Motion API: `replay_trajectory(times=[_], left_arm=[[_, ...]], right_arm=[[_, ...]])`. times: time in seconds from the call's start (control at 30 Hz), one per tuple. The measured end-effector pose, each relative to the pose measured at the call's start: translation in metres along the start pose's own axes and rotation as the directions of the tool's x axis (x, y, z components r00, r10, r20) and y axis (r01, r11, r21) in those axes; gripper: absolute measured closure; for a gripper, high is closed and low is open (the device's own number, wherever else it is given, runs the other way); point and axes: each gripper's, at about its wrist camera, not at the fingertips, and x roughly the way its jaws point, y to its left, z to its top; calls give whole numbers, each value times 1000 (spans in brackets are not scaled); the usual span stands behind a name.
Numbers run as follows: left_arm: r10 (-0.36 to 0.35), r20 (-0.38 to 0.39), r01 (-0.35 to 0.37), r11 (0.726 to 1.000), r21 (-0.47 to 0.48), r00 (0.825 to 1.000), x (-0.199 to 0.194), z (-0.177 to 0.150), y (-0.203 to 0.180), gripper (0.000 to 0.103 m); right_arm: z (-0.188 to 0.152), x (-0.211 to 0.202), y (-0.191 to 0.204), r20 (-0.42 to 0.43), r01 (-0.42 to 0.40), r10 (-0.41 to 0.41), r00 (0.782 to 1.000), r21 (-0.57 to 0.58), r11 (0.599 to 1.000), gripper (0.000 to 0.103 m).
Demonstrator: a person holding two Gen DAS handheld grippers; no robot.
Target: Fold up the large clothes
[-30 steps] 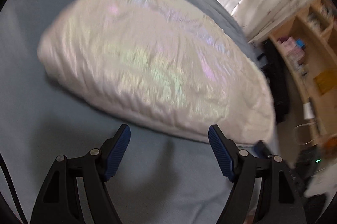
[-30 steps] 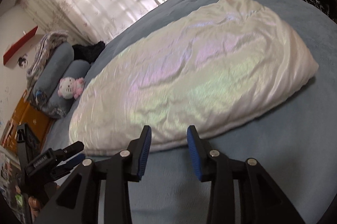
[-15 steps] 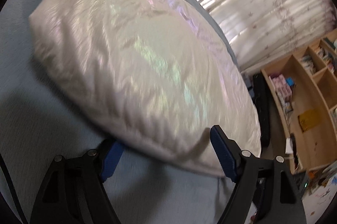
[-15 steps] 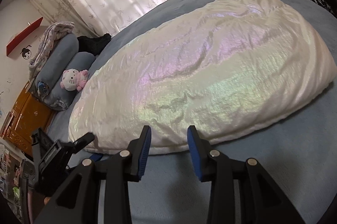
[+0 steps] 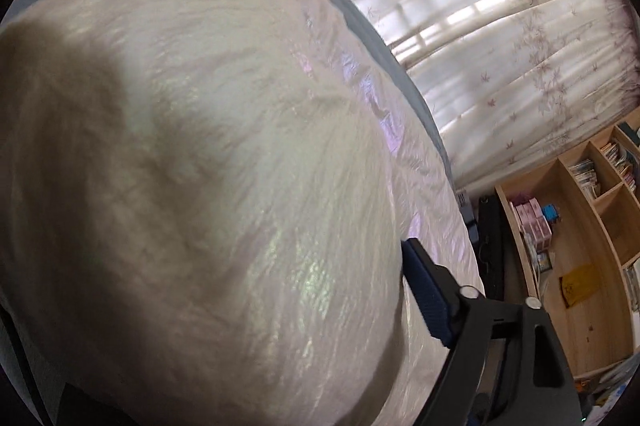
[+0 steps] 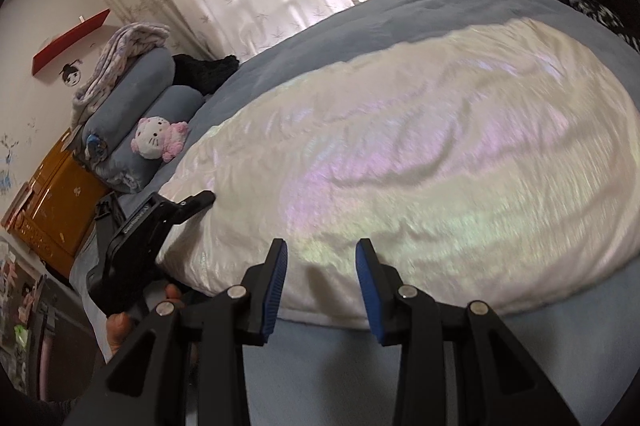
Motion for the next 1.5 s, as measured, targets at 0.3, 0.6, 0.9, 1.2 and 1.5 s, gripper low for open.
replay_trajectory(times=[0.3, 0.6, 0.9, 1.2, 1.5], left_arm=[[95, 114, -120, 964, 239, 989, -8, -9, -43, 64], [75, 147, -119, 940, 320, 986, -12, -9, -59, 65], [67, 219, -162, 878, 450, 973, -22, -24, -90, 65], [34, 285, -211, 758, 617, 958, -25, -52, -138, 65], [15, 339, -255, 689, 678, 941, -33, -64, -164, 65]], right_arm=[[75, 43, 38, 164, 242, -212, 963, -189, 952, 72], [67, 143, 21, 44, 406, -410, 911, -271, 873, 72], [59, 145, -3, 37, 331, -330, 943, -208, 921, 72], [56, 145, -21, 24, 226, -225, 974, -132, 965, 72], [85, 138, -29, -97, 145, -153, 983, -81, 986, 72]])
